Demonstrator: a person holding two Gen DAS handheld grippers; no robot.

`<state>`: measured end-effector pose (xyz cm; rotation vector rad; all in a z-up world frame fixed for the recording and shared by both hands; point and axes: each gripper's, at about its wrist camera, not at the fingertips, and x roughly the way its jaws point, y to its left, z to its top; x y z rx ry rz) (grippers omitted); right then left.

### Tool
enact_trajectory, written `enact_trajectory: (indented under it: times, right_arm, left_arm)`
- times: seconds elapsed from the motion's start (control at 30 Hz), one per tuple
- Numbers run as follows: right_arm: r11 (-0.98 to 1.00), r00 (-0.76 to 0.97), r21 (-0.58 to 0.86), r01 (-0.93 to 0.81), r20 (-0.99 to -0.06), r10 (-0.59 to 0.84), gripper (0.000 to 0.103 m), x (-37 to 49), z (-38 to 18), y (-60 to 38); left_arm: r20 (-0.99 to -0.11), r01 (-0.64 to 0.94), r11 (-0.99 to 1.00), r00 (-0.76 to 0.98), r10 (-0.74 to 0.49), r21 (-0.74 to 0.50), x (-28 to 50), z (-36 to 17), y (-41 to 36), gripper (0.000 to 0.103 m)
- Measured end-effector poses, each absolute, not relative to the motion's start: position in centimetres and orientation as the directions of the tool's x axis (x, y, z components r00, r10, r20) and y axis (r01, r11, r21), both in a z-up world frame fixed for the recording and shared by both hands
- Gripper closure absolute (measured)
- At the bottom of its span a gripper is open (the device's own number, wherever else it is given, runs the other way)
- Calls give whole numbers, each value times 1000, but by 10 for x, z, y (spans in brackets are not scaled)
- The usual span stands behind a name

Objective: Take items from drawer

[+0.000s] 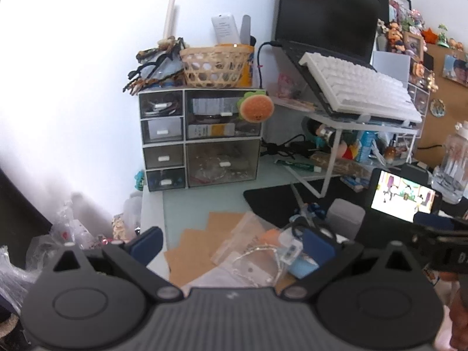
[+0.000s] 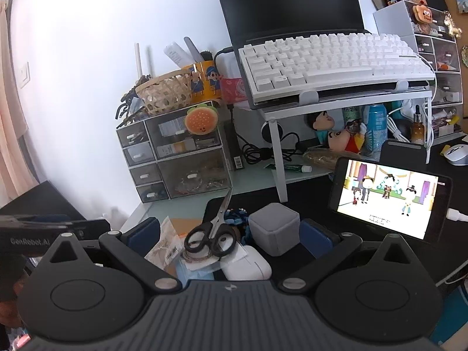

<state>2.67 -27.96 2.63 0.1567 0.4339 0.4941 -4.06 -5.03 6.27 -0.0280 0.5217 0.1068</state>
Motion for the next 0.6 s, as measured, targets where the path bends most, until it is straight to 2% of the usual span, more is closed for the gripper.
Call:
enact_trajectory:
  times: [0.27, 0.6]
  right_arm:
    - [889, 805, 232, -395, -379, 456, 0, 24, 19, -291]
    - [874, 779, 235, -426, -397, 486, 0, 20, 14, -292]
  left_arm:
    - [-510, -122, 993, 853, 108, 6, -51, 61, -62, 0]
    - [-509, -133, 991, 852, 121, 12, -60, 60, -72, 0]
